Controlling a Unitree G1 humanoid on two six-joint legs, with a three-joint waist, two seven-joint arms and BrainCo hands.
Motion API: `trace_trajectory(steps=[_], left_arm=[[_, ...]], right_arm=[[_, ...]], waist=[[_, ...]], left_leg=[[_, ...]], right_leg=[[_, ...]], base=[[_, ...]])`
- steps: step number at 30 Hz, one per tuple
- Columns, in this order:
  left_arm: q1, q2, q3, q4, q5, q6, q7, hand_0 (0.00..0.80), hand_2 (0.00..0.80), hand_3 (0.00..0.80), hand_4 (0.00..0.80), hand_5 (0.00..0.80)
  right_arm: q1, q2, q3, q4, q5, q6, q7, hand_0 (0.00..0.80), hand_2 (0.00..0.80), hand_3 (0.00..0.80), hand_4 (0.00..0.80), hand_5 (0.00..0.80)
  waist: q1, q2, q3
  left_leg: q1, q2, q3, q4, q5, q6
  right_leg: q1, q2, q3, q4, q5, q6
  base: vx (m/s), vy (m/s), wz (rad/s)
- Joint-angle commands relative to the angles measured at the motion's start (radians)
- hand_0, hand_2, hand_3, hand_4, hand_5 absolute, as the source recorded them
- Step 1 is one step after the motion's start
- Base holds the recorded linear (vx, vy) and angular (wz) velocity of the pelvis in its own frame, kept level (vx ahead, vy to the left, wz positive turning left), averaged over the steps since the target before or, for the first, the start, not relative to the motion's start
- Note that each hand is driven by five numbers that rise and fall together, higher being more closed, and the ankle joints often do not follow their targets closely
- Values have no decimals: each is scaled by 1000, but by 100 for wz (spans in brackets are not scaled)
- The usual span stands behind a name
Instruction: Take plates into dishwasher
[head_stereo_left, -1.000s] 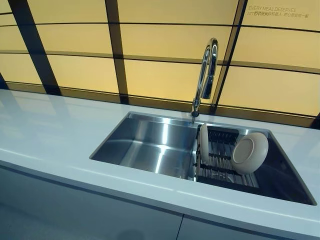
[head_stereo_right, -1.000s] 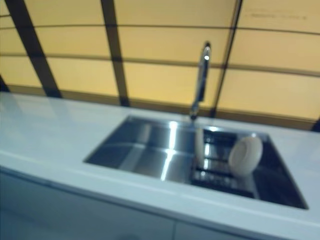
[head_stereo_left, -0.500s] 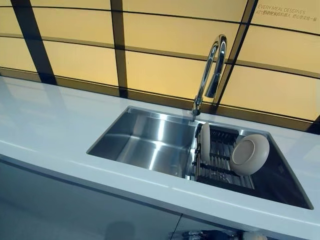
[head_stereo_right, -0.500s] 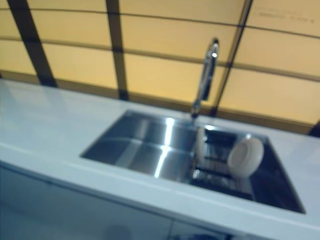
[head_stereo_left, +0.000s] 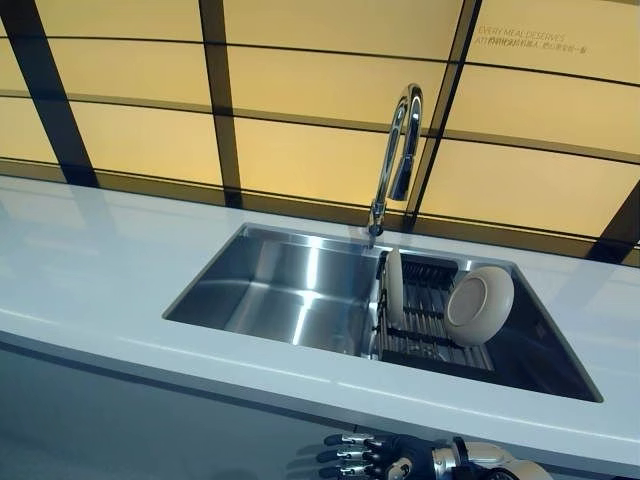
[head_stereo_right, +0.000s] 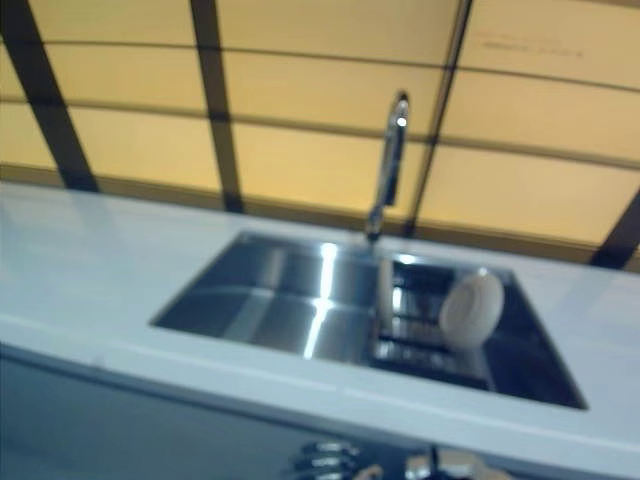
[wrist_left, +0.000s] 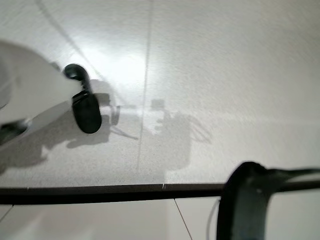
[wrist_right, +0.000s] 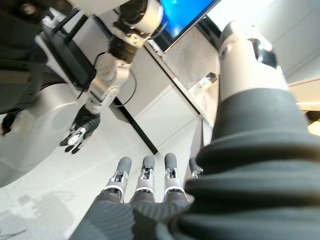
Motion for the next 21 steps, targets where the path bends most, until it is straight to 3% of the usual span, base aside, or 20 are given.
trace_trajectory(steps=[1,5,10,15,16,21], left_arm=[[-46,-11,-26,101,35,-32,5,0,0,0,0,0],[-55,-13,-29,107,30,-30,2,0,0,0,0,0],[-54,-17,-26,109,15,-35,5,0,0,0,0,0],[-68,-11,-24,122,5,-36,5,0,0,0,0,0],[-75,-11,-24,128,1,-37,6,0,0,0,0,0],[-82,-8,-27,134,-4,-35,6,0,0,0,0,0]], right_arm=[[-74,22,18,-79,104,5,-11,0,0,0,0,0],[-87,0,19,-99,74,47,-95,0,0,0,0,0],[-71,-27,10,-133,67,105,-91,0,0,0,0,0],[-75,-65,2,-253,152,165,-165,0,0,0,0,0],[-84,-75,-9,-288,211,207,-177,0,0,0,0,0],[-82,-89,-5,-358,262,277,-160,0,0,0,0,0]], waist=[[-6,-4,-26],[-17,-7,-31],[-30,-8,-27],[-44,-13,-19],[-50,-15,-18],[-58,-17,-18]], left_leg=[[22,-5,31,7,-83,19],[28,-4,42,9,-87,19],[32,-2,53,9,-90,21],[35,-4,62,13,-92,24],[35,-4,65,14,-93,25],[34,-5,69,17,-94,26]], right_leg=[[-44,-64,16,26,7,109],[-44,-62,27,29,7,110],[-46,-60,35,34,6,110],[-50,-58,49,39,11,111],[-53,-56,55,40,11,111],[-58,-57,65,47,12,114]], base=[[6,26,-5],[-2,33,-11],[-12,30,-10],[-23,22,-10],[-24,21,-8],[-25,27,-12]])
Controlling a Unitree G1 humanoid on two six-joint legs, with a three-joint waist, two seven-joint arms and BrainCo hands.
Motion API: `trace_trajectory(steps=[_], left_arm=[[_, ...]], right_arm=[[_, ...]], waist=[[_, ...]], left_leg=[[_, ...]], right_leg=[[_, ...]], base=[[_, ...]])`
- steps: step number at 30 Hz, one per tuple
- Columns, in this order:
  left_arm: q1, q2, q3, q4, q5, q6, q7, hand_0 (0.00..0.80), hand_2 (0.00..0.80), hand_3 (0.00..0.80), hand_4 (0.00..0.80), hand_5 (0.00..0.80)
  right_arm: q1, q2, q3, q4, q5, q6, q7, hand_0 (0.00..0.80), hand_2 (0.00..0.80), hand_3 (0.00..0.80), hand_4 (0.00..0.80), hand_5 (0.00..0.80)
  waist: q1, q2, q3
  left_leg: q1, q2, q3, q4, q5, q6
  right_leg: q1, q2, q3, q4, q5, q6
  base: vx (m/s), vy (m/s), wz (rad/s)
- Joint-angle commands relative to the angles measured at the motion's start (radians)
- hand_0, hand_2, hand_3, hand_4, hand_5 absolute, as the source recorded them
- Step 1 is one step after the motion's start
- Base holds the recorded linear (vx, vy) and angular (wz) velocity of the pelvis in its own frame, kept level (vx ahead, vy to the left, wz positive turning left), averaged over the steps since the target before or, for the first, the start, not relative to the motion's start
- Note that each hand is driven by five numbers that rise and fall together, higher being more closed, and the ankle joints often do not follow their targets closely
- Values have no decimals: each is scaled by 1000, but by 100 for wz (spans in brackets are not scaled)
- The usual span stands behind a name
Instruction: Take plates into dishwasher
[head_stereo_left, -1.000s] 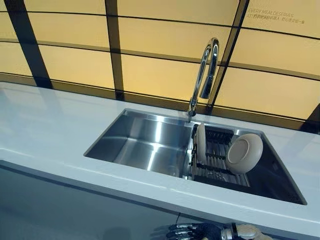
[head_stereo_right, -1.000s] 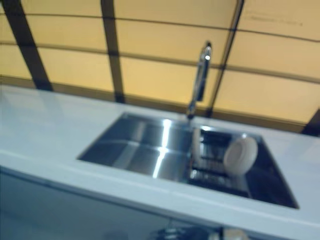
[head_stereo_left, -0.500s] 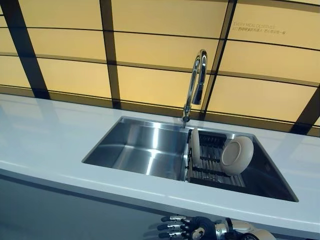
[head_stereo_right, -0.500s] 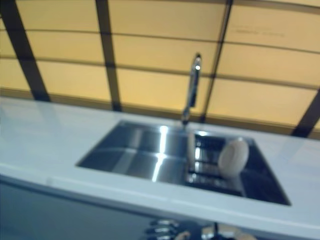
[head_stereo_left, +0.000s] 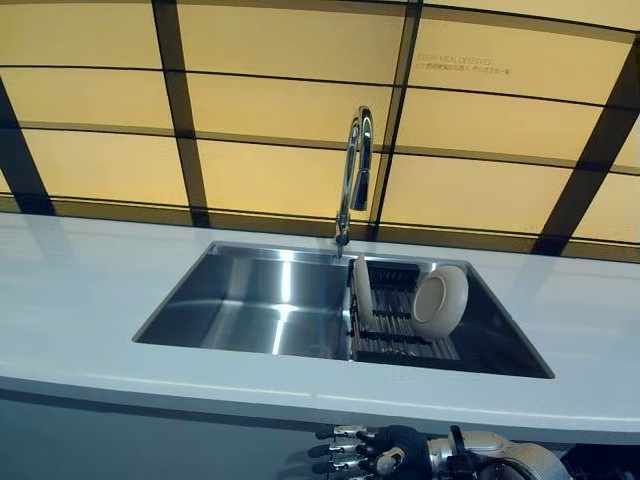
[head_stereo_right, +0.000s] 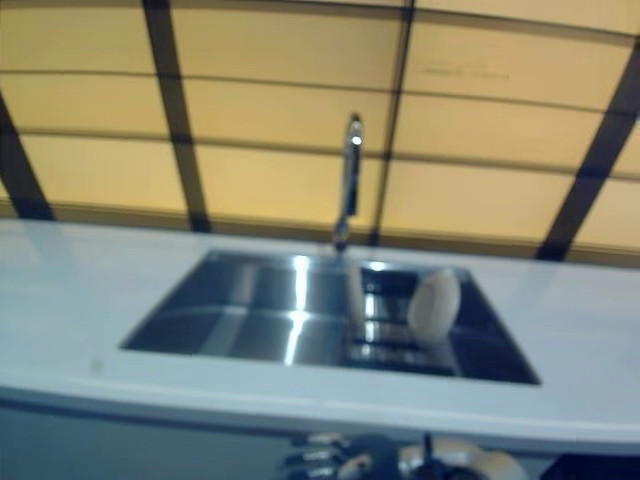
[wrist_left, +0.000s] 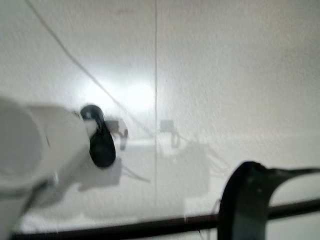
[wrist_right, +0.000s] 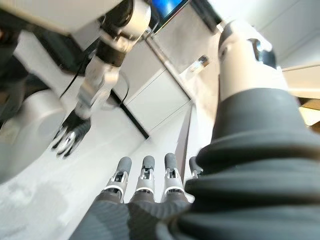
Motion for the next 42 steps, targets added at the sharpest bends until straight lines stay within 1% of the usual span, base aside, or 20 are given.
trace_trajectory(steps=[1,4,9,12,17,18,19,20,22,23,24,27,28,29,33,35,40,42], left_arm=[[-81,15,-26,84,-4,-21,6,0,0,0,0,0],[-85,16,-26,94,-2,-28,5,0,0,0,0,0],[-99,13,-30,111,1,-32,7,0,0,0,0,0],[-111,7,-30,119,5,-26,8,0,0,0,0,0],[-118,6,-21,133,13,-26,7,0,0,0,0,0],[-118,5,-18,136,15,-26,9,0,0,0,0,0],[-118,5,-18,136,15,-25,9,0,0,0,0,0],[-118,7,-16,136,18,-22,9,0,0,0,0,0],[-116,8,-12,138,25,-20,10,0,0,0,0,0],[-116,8,-11,140,28,-21,11,0,0,0,0,0],[-115,10,-9,141,35,-21,8,0,0,0,0,0],[-111,11,-6,143,49,-19,6,0,0,0,0,0],[-111,11,-6,143,49,-18,6,0,0,0,0,0],[-109,11,-4,144,52,-17,5,0,0,0,0,0],[-105,11,-4,143,51,-16,6,0,0,0,0,0],[-100,11,-6,138,53,-15,7,0,0,0,0,0],[-98,12,-5,139,54,-14,7,0,0,0,0,0],[-100,17,-3,143,59,-14,4,0,0,0,0,0]], right_arm=[[-64,-15,1,-105,92,41,24,0,0,0,0,0],[-65,-17,9,-121,92,47,26,0,0,0,0,0],[-95,-24,13,-141,126,8,-13,0,0,0,0,0],[-146,-41,-15,-144,165,-51,-112,0,0,0,0,0],[-204,-63,-69,-131,225,-86,-207,0,0,0,0,0],[-226,-78,-92,-131,252,-103,-236,0,0,0,0,0],[-228,-80,-95,-131,256,-105,-240,0,0,0,0,0],[-243,-90,-118,-127,289,-128,-288,0,0,0,0,0],[-282,-97,-164,-86,337,-143,-337,0,0,0,0,0],[-295,-99,-174,-74,350,-161,-359,0,0,0,0,0],[-326,-106,-199,-48,402,-169,-395,0,0,0,0,0],[-382,-132,-257,8,416,-214,-464,0,0,0,0,0],[-386,-133,-259,12,413,-218,-468,0,0,0,0,0],[-405,-151,-275,38,423,-228,-497,0,0,0,0,0],[-434,-173,-299,105,395,-253,-531,0,0,0,0,0],[-452,-194,-322,166,399,-272,-552,0,0,0,0,0],[-469,-202,-340,202,411,-295,-558,0,0,0,0,0],[-495,-219,-361,223,458,-344,-587,0,0,0,0,0]], waist=[[-1,-20,26],[-1,-21,25],[-2,-26,18],[-3,-28,10],[-3,-32,4],[-3,-34,3],[-3,-34,3],[-4,-35,3],[-3,-36,2],[-2,-37,1],[-2,-37,-1],[2,-38,-7],[2,-38,-7],[2,-38,-9],[2,-38,-11],[5,-40,-14],[7,-41,-15],[9,-44,-15]], left_leg=[[21,-12,-1,18,-90,24],[23,-13,0,18,-91,25],[25,-13,2,17,-94,26],[26,-13,4,19,-97,25],[31,-12,7,21,-102,25],[31,-12,7,20,-103,25],[32,-12,7,20,-104,25],[34,-12,6,20,-105,25],[38,-11,6,22,-109,24],[39,-11,6,22,-110,24],[40,-11,6,22,-110,23],[42,-12,5,23,-112,21],[42,-11,5,23,-112,21],[41,-12,5,22,-113,20],[42,-15,5,22,-114,21],[42,-16,4,23,-115,22],[42,-16,3,24,-116,23],[42,-16,1,25,-118,23]], right_leg=[[-33,-58,8,51,-8,105],[-33,-59,10,51,-7,106],[-32,-58,12,50,-7,107],[-32,-57,13,50,-7,106],[-30,-58,11,51,-8,106],[-30,-57,12,52,-8,106],[-30,-57,12,52,-8,106],[-29,-57,11,54,-8,106],[-24,-56,11,53,-9,105],[-22,-56,10,51,-9,105],[-20,-55,9,49,-8,105],[-15,-53,6,47,-10,103],[-15,-52,6,46,-10,102],[-15,-52,4,47,-11,102],[-14,-50,4,47,-14,99],[-10,-50,1,46,-15,97],[-9,-49,-1,46,-17,96],[-6,-48,-6,44,-18,96]], base=[[-15,23,-8],[-5,7,-1],[0,0,0],[0,0,0],[0,0,0],[0,0,0],[0,0,0],[0,0,0],[0,0,0],[0,0,0],[0,0,0],[22,-10,0],[0,0,0],[0,0,0],[0,0,0],[0,0,0],[0,0,0],[0,0,0]])
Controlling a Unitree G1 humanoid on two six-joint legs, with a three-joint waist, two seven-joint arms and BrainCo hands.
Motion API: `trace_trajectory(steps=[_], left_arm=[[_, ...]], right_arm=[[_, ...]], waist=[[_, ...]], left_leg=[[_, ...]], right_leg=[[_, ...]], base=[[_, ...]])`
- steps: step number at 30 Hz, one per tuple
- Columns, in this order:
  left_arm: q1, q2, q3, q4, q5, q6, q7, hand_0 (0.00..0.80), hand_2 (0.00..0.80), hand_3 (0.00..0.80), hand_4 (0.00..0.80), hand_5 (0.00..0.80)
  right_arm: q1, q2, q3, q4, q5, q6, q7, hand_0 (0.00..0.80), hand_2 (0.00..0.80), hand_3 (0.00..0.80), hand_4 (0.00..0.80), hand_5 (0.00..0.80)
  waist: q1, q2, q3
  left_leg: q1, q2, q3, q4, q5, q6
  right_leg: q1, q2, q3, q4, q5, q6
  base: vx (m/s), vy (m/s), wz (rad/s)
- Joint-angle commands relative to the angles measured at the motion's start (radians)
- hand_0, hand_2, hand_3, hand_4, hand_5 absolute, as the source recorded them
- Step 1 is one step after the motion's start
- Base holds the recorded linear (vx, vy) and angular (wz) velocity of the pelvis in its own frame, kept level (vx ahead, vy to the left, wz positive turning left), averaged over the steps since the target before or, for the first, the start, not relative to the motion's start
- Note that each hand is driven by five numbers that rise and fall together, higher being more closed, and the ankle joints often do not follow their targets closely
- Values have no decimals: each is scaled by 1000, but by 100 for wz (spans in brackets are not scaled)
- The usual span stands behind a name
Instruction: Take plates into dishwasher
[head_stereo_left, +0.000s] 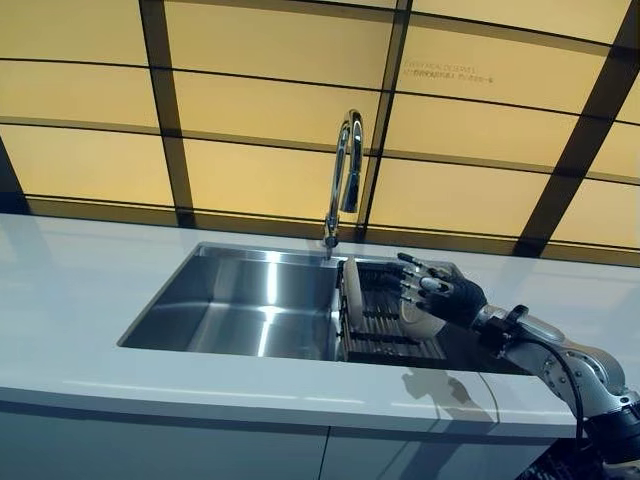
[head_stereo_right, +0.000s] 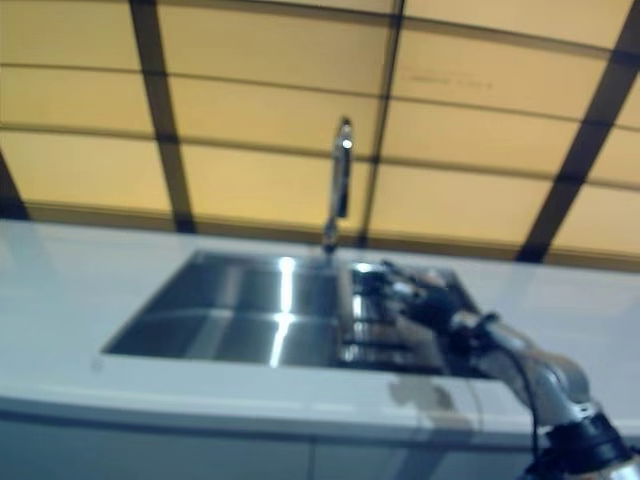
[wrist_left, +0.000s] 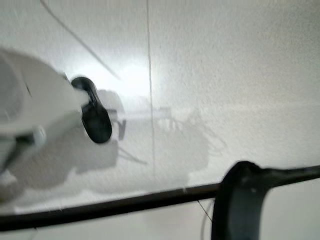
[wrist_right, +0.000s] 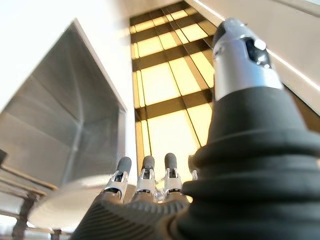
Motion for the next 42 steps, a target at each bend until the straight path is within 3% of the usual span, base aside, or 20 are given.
trace_trajectory(steps=[1,18,22,31,42], left_arm=[[-52,21,-6,77,57,-6,2,0,0,0,0,0],[-44,35,-36,43,67,14,-3,0,0,0,0,0],[-34,39,-51,35,72,16,-5,0,0,0,0,0],[-19,58,-67,10,82,34,-5,0,0,0,0,0],[-15,76,-85,-21,83,36,-7,0,0,0,0,0]], right_arm=[[-146,-31,-74,49,88,-130,-36,0,0,0,0,0],[-312,-122,-69,311,-30,-235,-218,0,0,0,0,0],[-365,-158,-52,399,-119,-283,-338,0,0,0,0,0],[-430,-224,11,519,-223,-227,-403,0,0,0,0,0],[-495,-262,99,644,-323,-168,-354,0,0,0,0,0]], waist=[[29,-13,-12],[62,-14,-7],[81,-14,0],[105,-13,25],[123,-9,65]], left_leg=[[27,-17,-11,26,-113,24],[20,-22,-28,34,-117,26],[14,-23,-43,28,-111,22],[-6,-20,-63,15,-90,14],[-40,-19,-76,5,-70,9]], right_leg=[[-15,-49,-16,44,-20,94],[-9,-48,-33,40,-21,93],[-4,-49,-49,30,-19,93],[-10,-52,-69,10,-4,93],[-39,-56,-85,6,10,94]], base=[[0,0,0],[4,-2,0],[59,-29,6],[32,-27,8],[-10,-11,4]])
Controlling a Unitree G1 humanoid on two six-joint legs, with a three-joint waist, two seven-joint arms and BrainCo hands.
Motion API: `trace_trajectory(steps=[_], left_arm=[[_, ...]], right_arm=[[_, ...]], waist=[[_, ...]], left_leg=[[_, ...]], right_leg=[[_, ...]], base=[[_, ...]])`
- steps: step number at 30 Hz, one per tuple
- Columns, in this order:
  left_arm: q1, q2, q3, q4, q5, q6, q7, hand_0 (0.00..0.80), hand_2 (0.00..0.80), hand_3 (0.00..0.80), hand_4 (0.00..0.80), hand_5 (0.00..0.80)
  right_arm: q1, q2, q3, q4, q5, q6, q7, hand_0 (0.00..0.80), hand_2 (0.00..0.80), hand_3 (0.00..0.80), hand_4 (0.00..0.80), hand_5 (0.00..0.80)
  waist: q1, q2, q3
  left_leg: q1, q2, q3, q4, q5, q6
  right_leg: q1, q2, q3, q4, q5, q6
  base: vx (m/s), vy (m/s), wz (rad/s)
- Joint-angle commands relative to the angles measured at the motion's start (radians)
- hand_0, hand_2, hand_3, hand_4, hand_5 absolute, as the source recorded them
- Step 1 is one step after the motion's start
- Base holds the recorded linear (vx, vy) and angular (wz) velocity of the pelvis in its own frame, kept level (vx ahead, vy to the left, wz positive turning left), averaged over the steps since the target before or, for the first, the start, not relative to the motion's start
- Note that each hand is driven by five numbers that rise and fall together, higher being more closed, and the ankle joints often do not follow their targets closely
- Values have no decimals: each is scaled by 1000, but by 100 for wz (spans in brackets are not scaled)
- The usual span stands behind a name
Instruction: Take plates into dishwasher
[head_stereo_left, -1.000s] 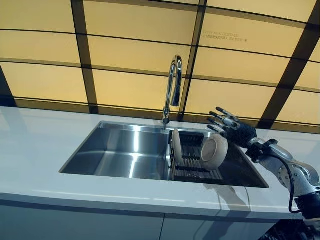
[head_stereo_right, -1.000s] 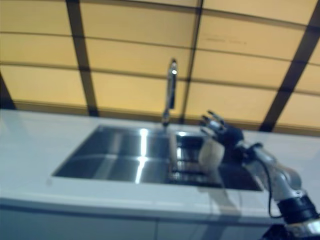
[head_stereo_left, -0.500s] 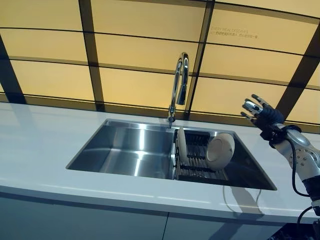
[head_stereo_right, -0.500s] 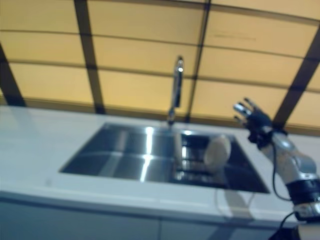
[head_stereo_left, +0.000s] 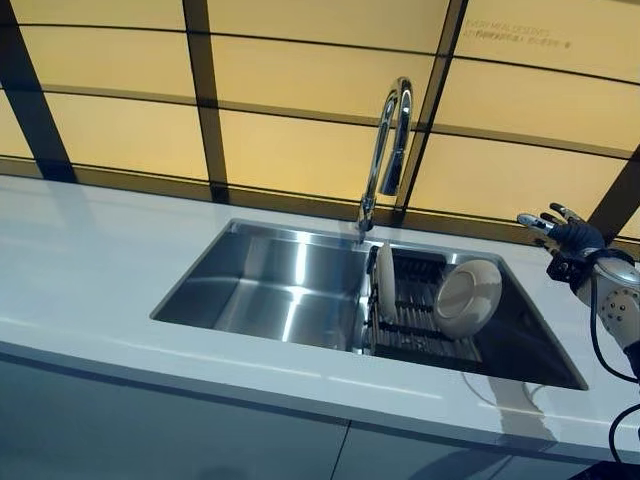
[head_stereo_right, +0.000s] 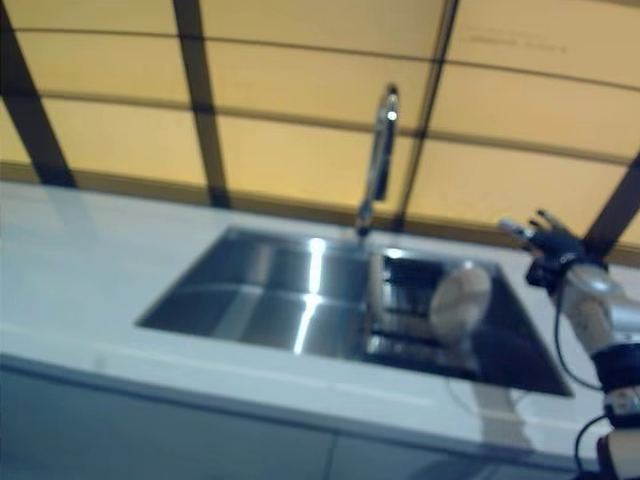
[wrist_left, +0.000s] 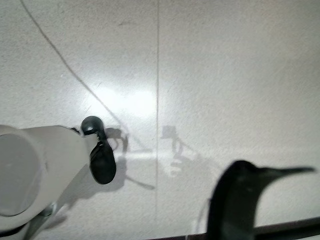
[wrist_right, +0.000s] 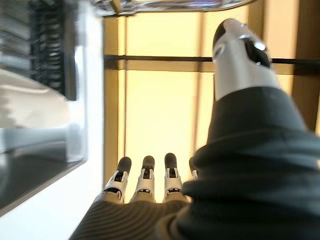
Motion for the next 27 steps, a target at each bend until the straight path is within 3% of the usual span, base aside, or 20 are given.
trace_trajectory(steps=[1,11,27], left_arm=[[-36,46,-61,17,41,0,-7,0,0,0,0,0],[-49,58,-66,-2,33,-8,-1,0,0,0,0,0],[-53,72,-75,-12,25,-33,-7,0,0,0,0,0]], right_arm=[[-140,-77,52,32,-28,-22,31,0,0,0,0,0],[-142,-70,71,59,-19,25,80,0,0,0,0,0],[-145,-105,81,107,-54,24,100,0,0,0,0,0]], waist=[[40,-20,-4],[42,-19,27],[33,-16,51]], left_leg=[[5,-11,-25,-1,-75,6],[-9,-9,-28,-2,-71,9],[-16,-3,-28,-2,-71,2]], right_leg=[[-22,-50,-28,6,8,98],[-39,-54,-30,12,13,100],[-47,-49,-25,12,12,97]], base=[[-49,-19,8],[-11,-3,2],[-4,-2,0]])
